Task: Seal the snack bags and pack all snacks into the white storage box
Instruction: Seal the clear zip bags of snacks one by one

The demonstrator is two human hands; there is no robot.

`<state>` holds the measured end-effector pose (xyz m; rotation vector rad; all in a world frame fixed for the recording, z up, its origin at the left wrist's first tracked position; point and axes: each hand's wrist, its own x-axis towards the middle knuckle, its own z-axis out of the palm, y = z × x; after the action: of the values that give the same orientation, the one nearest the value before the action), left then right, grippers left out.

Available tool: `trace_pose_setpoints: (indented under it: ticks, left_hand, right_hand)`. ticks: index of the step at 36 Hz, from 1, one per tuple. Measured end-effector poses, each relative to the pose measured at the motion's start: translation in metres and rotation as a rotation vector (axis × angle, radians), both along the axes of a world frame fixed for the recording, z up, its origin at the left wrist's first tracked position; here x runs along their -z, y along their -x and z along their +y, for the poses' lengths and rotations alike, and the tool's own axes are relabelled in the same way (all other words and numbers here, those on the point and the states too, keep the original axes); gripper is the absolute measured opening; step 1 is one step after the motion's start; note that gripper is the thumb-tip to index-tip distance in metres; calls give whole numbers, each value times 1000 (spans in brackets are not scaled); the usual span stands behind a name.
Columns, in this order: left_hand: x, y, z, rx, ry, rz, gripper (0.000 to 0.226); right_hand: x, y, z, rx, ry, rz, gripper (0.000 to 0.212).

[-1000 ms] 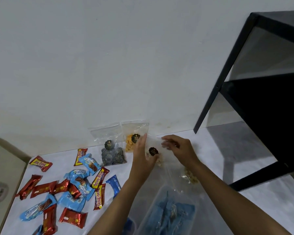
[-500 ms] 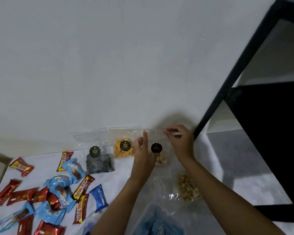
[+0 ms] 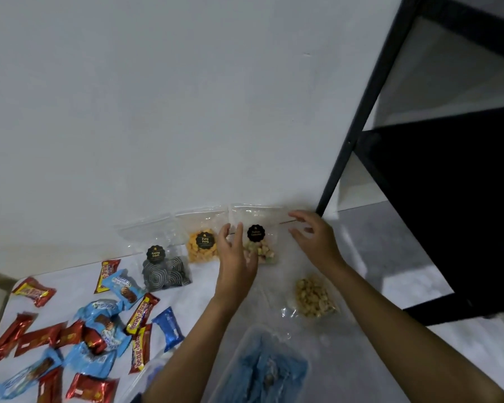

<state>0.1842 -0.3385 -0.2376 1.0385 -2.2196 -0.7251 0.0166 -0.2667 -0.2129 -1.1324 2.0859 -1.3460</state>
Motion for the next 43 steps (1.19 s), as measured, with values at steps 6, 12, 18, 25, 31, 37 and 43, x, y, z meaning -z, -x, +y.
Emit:
trace_pose_setpoints:
  ticks: [6,12,18,25,31,37,43]
  left_hand:
    - [2,-20,17,111,-279,-48,40]
    - [-9,-22,25,203,-762,-162,27]
    - [-19,-19,30,265,-1002,-111,33]
    - [-25,-19,33,224,-1157,-13,32]
    - [-31,-20,33,152,-1313,107,29]
    - [-42,-15,32,-5,-1453,266,19]
    - [-53,-17,27,-156,-1603,490,18]
  right_hand:
    - [6,-13,51,-191,-239,-70,40]
    - [23,-38,92,-362,-424,57,56]
    - [23,-51,111,-417,-474,150,57]
    - [26,-59,127,-442,-490,207,71]
    - [29,-64,126,-400,-461,231,72]
    - [34,-67,125,-297,-301,199,64]
    - [21,-82,118,-178,-188,115,48]
